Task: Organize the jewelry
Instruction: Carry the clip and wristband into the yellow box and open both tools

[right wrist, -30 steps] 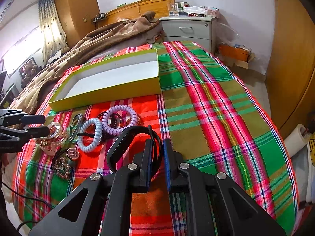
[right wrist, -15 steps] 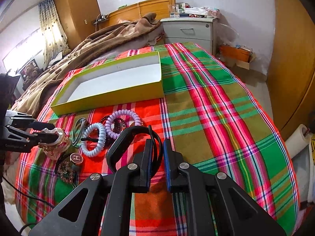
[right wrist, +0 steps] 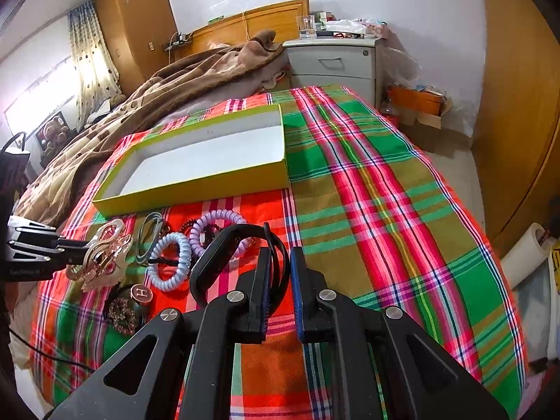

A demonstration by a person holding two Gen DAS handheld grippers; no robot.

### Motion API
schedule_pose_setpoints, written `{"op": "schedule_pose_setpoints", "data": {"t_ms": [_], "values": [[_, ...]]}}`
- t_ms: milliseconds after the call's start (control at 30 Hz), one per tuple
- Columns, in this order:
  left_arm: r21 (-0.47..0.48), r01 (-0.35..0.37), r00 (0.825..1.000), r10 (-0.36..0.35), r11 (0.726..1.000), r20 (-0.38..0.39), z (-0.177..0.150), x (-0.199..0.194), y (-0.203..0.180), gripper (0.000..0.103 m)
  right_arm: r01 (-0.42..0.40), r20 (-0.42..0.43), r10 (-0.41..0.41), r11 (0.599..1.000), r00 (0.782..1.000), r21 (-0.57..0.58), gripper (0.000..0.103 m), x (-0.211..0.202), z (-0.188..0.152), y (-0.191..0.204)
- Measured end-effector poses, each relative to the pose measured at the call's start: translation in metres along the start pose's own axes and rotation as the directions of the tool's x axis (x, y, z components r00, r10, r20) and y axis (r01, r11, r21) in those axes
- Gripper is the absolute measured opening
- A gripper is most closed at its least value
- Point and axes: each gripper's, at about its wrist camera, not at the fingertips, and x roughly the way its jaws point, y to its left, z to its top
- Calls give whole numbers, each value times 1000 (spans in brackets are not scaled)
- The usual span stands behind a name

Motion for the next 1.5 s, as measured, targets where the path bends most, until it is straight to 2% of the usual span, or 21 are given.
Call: {"op": "schedule_pose_setpoints", "data": {"t_ms": [367, 500, 600, 700, 933, 1133, 1500], "values": [[-72, -5, 995, 13, 997, 100, 7, -30, 4, 13, -8, 49, 9, 1000, 999, -30, 11, -14, 19, 8], [-94, -11, 989, 24, 996, 143, 17, -40, 9, 13, -8, 84, 12, 998, 996, -55, 11, -17, 40, 14], [-111, -49, 983, 68, 993, 170, 27, -44, 13, 13, -13, 107, 21, 998, 994, -69, 11, -15, 59, 19], [-133, -40, 983, 63, 990, 174, 39, -42, 20, 13, -13, 116, 24, 996, 993, -91, 11, -9, 75, 25], [-173, -48, 978, 82, 984, 190, 62, -31, 38, 13, -2, 88, 13, 993, 996, -122, 11, 27, 107, 34], [-216, -118, 970, 159, 969, 184, 84, -17, 57, 13, 2, 37, 3, 993, 999, -117, 11, 65, 127, 32], [-276, -112, 977, 157, 954, 145, 111, 15, 90, 13, 7, -59, -15, 991, 998, -137, 11, 125, 145, 34]]}}
